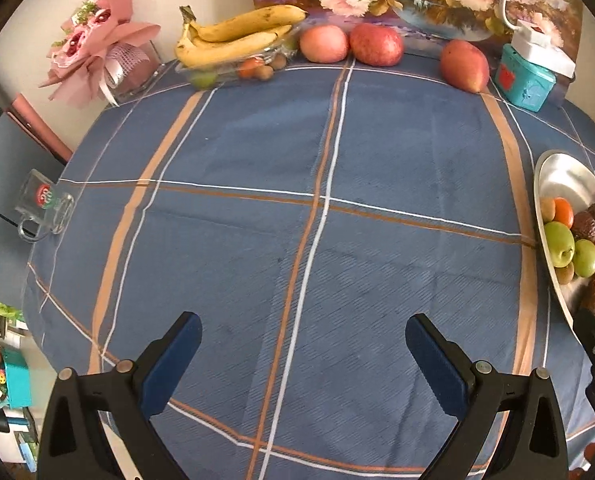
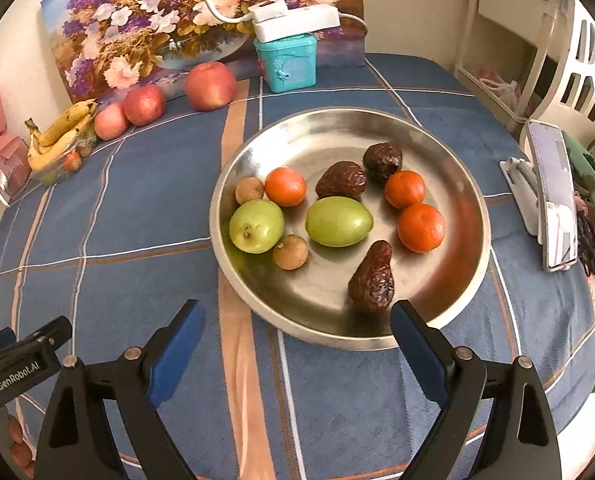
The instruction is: Organize fruits
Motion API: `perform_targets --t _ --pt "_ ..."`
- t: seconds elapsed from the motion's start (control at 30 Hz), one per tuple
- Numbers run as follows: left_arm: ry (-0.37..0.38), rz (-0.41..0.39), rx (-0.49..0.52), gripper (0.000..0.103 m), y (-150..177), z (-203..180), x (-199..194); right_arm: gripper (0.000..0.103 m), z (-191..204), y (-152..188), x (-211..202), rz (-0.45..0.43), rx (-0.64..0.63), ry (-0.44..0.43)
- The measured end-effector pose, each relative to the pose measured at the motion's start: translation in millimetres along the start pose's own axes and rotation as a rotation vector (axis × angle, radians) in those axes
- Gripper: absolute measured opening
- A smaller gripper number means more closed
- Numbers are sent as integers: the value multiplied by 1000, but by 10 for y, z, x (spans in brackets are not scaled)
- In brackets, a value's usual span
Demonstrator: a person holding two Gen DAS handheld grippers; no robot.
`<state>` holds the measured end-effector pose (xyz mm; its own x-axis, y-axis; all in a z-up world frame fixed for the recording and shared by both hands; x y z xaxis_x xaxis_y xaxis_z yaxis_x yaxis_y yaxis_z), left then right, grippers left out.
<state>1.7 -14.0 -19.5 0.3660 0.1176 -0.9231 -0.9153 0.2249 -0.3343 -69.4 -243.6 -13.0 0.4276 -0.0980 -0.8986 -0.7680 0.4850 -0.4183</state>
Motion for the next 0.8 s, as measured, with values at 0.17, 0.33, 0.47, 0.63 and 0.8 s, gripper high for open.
perform_targets --t 0.17,0.33,0.47,0.63,0.8 --pt "8 -14 -3 103 15 37 -44 94 34 6 10 8 -17 -2" --pt "13 -7 5 103 9 39 -33 94 50 4 15 12 -31 10" --pt "24 -10 18 103 9 25 -22 94 59 6 -7 11 -39 27" --pt "70 -20 11 103 7 9 -55 94 60 -16 -78 -14 -41 35" --pt "61 -46 26 103 -18 -9 -94 94 36 -33 -97 -20 -33 46"
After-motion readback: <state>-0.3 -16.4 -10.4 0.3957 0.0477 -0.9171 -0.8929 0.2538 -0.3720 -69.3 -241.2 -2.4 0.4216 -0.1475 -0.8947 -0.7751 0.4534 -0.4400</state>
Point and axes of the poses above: each gripper's, at about its wrist camera, not at the fingertips, and x roughly the way its jaws point, z to its left, y to its underside, the point moved 3 cm from there along x, roughly the way its jaws point, and after that the axes turned 7 degrees about x, right-handed, at the moved point
